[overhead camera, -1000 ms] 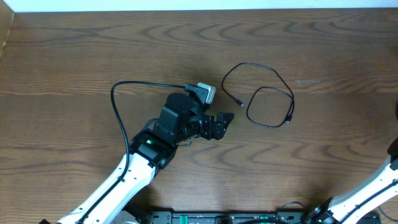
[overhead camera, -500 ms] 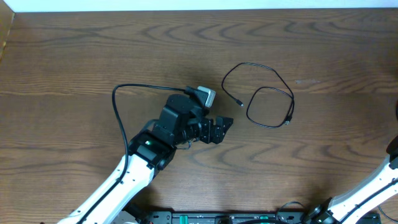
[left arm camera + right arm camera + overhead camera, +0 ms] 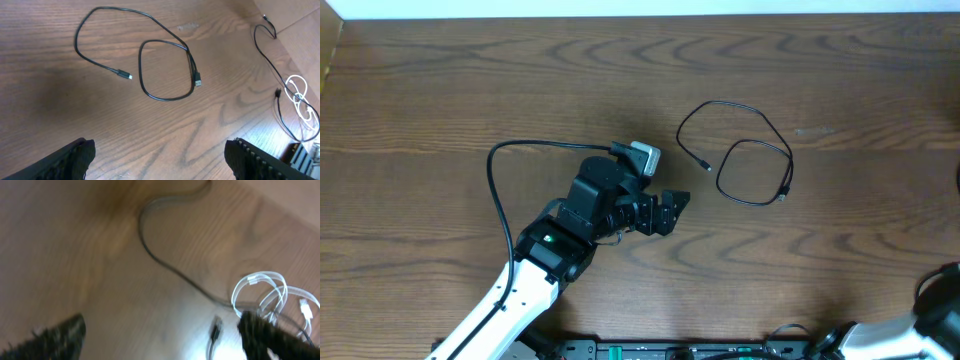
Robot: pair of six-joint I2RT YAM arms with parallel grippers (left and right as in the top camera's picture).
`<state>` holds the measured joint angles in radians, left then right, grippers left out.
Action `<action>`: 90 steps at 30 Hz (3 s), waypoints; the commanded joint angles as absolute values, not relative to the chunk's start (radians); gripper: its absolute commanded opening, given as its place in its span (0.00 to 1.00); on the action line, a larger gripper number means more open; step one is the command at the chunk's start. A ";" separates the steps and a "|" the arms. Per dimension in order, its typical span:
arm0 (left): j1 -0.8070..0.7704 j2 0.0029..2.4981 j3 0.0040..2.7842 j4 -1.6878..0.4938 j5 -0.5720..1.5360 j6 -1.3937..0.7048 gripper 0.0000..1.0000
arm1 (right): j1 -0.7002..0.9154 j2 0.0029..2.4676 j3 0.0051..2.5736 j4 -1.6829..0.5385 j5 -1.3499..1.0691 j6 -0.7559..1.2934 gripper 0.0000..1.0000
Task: Untangle cables
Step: 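Move the right gripper over the black cable loops at upper right, then lower the right gripper and grasp a strand of the cable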
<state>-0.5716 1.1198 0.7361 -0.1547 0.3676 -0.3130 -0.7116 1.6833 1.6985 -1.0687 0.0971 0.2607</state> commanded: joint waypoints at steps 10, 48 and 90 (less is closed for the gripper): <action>-0.573 1.002 0.743 -0.281 -0.023 -0.340 0.88 | -0.437 1.319 1.146 -0.683 -0.237 0.072 0.99; -0.573 0.934 0.743 -0.651 -0.381 -0.694 0.98 | -0.013 1.689 1.129 -0.742 -0.055 0.280 0.99; -0.573 1.137 0.743 -0.451 -0.164 -0.565 0.98 | 0.067 1.996 1.120 -0.563 -0.156 0.364 0.01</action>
